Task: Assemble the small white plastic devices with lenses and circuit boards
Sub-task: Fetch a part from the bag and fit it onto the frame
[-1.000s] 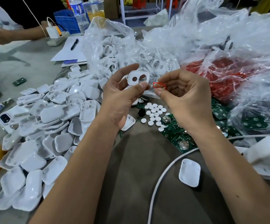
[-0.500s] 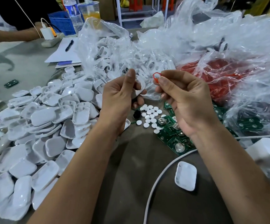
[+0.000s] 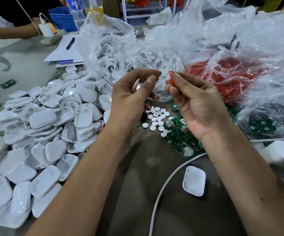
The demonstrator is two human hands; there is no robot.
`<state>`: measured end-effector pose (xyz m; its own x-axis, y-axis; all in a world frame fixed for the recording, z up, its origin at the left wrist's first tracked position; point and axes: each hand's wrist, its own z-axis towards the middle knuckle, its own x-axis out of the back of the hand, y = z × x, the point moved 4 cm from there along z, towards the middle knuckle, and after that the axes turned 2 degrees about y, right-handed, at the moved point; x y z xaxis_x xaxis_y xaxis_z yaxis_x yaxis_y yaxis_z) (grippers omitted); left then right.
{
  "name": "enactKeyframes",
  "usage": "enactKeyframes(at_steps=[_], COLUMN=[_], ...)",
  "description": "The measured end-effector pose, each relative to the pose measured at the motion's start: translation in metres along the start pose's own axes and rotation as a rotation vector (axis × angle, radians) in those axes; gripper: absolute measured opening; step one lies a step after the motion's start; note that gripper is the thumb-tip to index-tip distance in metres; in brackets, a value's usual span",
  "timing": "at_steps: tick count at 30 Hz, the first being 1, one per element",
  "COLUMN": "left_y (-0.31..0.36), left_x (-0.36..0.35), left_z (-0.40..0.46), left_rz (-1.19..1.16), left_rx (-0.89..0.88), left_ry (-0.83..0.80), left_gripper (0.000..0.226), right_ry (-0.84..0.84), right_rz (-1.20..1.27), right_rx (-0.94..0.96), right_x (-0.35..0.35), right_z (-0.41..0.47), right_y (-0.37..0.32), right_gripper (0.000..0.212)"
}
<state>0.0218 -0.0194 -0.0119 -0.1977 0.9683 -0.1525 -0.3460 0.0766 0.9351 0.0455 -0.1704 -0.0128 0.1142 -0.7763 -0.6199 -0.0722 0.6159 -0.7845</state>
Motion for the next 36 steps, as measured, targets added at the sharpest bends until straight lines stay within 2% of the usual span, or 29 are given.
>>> enactKeyframes(at_steps=[3, 7, 10, 14, 30, 34, 36], left_y=[0.005, 0.013, 0.016, 0.016, 0.011, 0.007, 0.003], left_x=[-0.003, -0.008, -0.012, -0.014, -0.010, -0.006, -0.003], left_z=[-0.004, -0.008, -0.010, -0.011, -0.006, -0.006, -0.005], left_rz=[0.116, 0.270, 0.363, 0.407, 0.347, 0.251, 0.139], left_rx=[-0.119, -0.246, -0.290, -0.317, -0.257, -0.164, -0.046], left_ry=[0.039, 0.075, 0.081, 0.111, 0.062, 0.072, 0.098], left_gripper=[0.005, 0.010, 0.017, 0.015, 0.017, 0.011, 0.015], right_ry=[0.010, 0.034, 0.053, 0.038, -0.001, -0.029, 0.011], right_rz=[-0.022, -0.111, -0.145, -0.134, -0.231, -0.204, -0.325], right_rx=[-0.033, -0.079, -0.079, -0.054, 0.003, 0.025, 0.115], right_x=[0.001, 0.003, 0.003, -0.002, 0.000, -0.001, 0.002], right_z=[-0.001, -0.002, -0.002, -0.004, -0.001, 0.000, 0.001], right_y=[0.002, 0.003, 0.001, 0.002, 0.004, 0.006, 0.006], right_gripper=[0.006, 0.004, 0.007, 0.010, 0.015, 0.005, 0.004])
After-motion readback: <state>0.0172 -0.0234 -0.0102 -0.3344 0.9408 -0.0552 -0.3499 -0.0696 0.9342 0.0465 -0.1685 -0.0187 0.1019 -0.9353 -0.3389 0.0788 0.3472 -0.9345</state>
